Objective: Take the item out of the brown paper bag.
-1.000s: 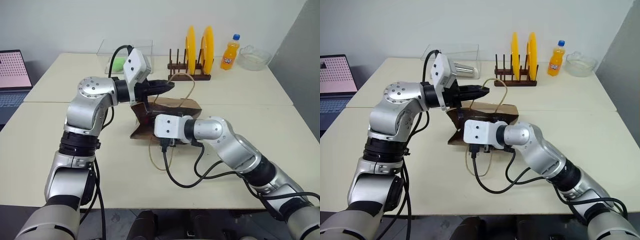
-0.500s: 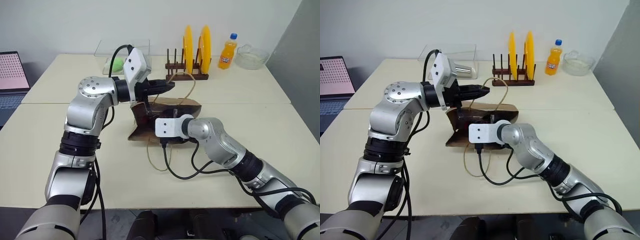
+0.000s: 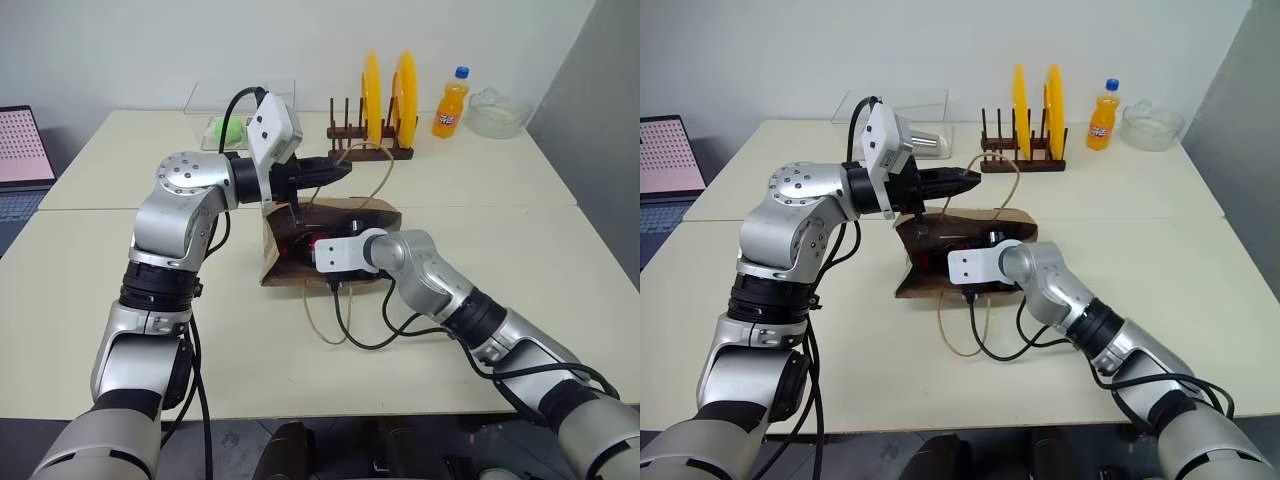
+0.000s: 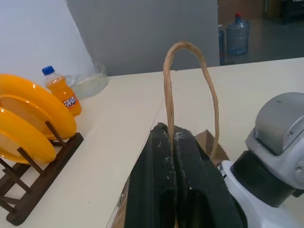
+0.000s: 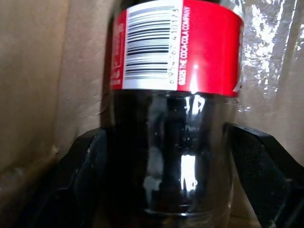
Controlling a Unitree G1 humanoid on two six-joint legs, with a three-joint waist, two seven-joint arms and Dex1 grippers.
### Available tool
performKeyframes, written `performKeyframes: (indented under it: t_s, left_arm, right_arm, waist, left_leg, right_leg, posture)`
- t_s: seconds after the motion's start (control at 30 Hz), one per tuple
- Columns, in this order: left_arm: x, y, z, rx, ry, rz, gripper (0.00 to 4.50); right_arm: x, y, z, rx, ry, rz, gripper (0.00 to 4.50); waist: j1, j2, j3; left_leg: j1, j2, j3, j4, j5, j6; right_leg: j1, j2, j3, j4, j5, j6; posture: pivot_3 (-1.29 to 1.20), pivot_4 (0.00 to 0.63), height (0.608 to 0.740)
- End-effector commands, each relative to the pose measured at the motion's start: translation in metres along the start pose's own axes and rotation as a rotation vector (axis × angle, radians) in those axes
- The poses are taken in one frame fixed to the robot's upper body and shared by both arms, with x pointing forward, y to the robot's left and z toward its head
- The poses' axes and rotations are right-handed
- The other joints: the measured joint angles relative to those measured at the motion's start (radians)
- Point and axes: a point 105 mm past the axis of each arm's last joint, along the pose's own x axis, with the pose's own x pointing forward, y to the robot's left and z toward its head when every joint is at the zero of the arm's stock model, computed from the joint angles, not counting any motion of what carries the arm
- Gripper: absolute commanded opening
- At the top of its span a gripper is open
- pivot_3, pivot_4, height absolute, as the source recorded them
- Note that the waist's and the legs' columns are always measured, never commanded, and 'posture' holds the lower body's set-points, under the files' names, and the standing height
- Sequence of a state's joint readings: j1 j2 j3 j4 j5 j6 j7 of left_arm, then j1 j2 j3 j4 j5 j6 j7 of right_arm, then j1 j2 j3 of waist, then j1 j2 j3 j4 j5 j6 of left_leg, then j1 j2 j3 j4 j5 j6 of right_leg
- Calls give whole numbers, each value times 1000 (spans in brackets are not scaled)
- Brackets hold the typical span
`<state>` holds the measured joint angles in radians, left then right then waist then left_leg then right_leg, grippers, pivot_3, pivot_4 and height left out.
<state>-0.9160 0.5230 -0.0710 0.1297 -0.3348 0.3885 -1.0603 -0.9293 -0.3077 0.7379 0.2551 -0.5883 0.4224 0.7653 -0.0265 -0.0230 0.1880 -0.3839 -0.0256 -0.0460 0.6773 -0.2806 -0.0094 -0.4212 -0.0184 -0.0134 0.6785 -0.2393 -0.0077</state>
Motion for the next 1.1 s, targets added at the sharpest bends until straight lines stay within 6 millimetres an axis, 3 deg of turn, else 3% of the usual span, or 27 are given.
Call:
performKeyframes:
  t_s: [0.03,0.1,0.27,0.47,0.8,1.1]
  left_arm:
    - [-2,3,19,52,-57,6,0]
    - [-2,3,18,54,-55,5,0]
    - [-3,3,15,58,-47,9,0]
    - [-5,6,10,70,-28,22,0]
    - [-9,20,0,98,8,72,0]
    - [-8,27,-2,110,15,94,0]
  right_arm:
    - [7,3,-10,-14,39,22,3984]
    - [9,4,-10,-18,41,32,3984]
    - [11,4,-11,-18,43,40,2969]
    - [3,-7,-4,-40,0,-2,2968]
    - [-44,-28,28,-51,-202,-52,2968]
    - [-71,-36,50,-29,-368,-49,2968]
  waist:
    - [-2,0,0]
    - [-3,0,0]
    - [-4,0,0]
    - [-3,0,0]
    - [-2,0,0]
    - [-2,0,0]
  left_leg:
    - [1,0,0,0,0,0]
    - [2,0,0,0,0,0]
    - [2,0,0,0,0,0]
    - [2,0,0,0,0,0]
    - [-2,0,-1,-1,0,-1]
    - [-2,0,-1,-1,0,0]
  right_leg:
    - [0,0,0,0,0,0]
    - [1,0,0,1,0,0]
    - [1,0,0,2,0,0]
    - [1,0,0,2,0,0]
    - [-3,0,0,0,0,0]
    - [-2,0,0,0,0,0]
  posture:
    - [0,150,740]
    - [0,150,740]
    - [0,150,740]
    - [0,150,740]
    - [0,150,740]
    - [0,150,740]
